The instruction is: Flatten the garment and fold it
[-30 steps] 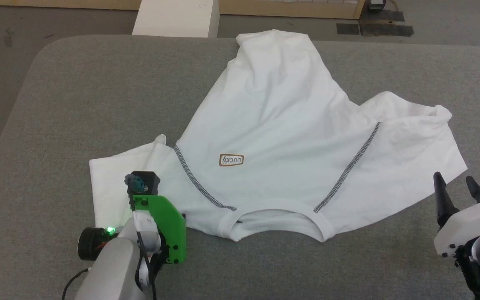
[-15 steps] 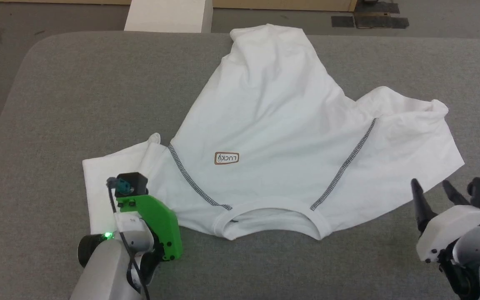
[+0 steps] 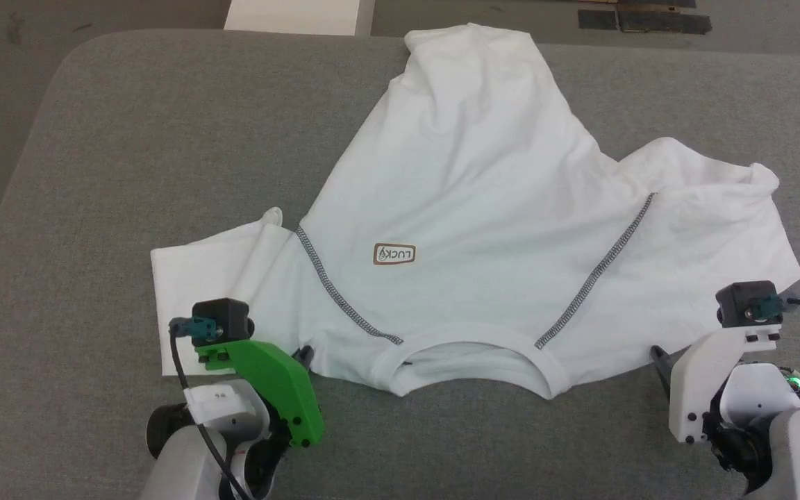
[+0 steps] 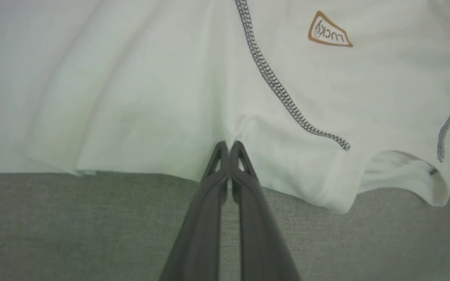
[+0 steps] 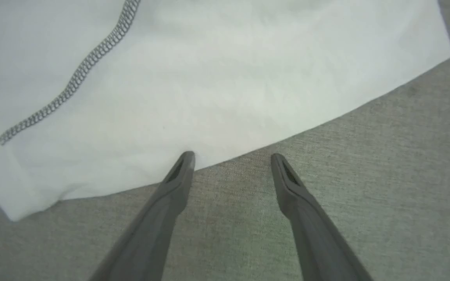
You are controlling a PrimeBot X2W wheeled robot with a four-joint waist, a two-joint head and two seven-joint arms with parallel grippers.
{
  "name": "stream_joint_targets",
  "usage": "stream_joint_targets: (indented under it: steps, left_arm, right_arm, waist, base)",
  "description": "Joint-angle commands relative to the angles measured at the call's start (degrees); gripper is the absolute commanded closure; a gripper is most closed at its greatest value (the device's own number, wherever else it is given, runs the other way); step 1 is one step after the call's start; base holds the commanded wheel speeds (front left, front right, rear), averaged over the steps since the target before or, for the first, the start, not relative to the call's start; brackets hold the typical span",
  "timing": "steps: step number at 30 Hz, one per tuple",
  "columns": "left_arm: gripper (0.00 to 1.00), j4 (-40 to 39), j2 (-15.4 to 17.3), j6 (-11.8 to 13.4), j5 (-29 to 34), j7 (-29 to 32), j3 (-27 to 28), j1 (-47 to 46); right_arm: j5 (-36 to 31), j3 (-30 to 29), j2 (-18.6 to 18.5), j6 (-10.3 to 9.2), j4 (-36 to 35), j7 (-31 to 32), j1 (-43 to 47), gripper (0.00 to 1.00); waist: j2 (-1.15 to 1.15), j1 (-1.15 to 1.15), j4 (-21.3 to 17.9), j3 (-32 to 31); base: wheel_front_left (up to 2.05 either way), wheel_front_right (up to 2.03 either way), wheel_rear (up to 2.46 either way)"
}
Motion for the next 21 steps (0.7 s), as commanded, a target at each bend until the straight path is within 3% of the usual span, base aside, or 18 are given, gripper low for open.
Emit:
stream_joint_targets:
  steps: [1, 10, 11, 12, 21]
  left_arm:
    - [1.0, -0.3, -0.1, 0.3, -0.5, 0.2, -0.3, 0.7]
    - [1.0, -0.6, 0.0, 0.3, -0.6, 0.6, -1.0, 0.4]
    - [1.0, -0.5, 0.0, 0.3, -0.6, 0.6, -1.0, 0.3]
    - [1.0, -0.4, 0.0, 0.2, -0.7, 0.5, -1.2, 0.3]
    - [1.0, -1.2, -0.9, -0.9, -4.2, -2.6, 0.1, 0.1]
  right_arm:
    - [-0.3, 0.4, 0.1, -0.08, 0.5, 0.2, -1.1, 0.0]
    - [0.1, 2.3, -0.2, -0.08, 3.7, 0.0, -3.5, 0.0]
    - [0.4, 2.4, -0.2, -0.08, 4.2, 0.3, -3.7, 0.55]
    - [0.6, 2.6, -0.4, -0.08, 4.7, 0.4, -4.0, 1.0]
    - [4.9, 1.3, -0.5, -0.08, 2.4, -1.8, -3.7, 1.0]
  waist:
    - [0.0, 0.0, 0.3, 0.6]
    - [0.0, 0.0, 0.6, 2.1]
    - [0.0, 0.0, 0.6, 2.2]
    - [0.0, 0.0, 0.6, 2.3]
    - [0.0, 0.0, 0.3, 0.4]
  base:
    - [0.0, 0.0, 0.0]
    - [0.0, 0.0, 0.0]
    - [0.0, 0.0, 0.0]
    - [0.0, 0.0, 0.0]
    - [0.0, 0.0, 0.0]
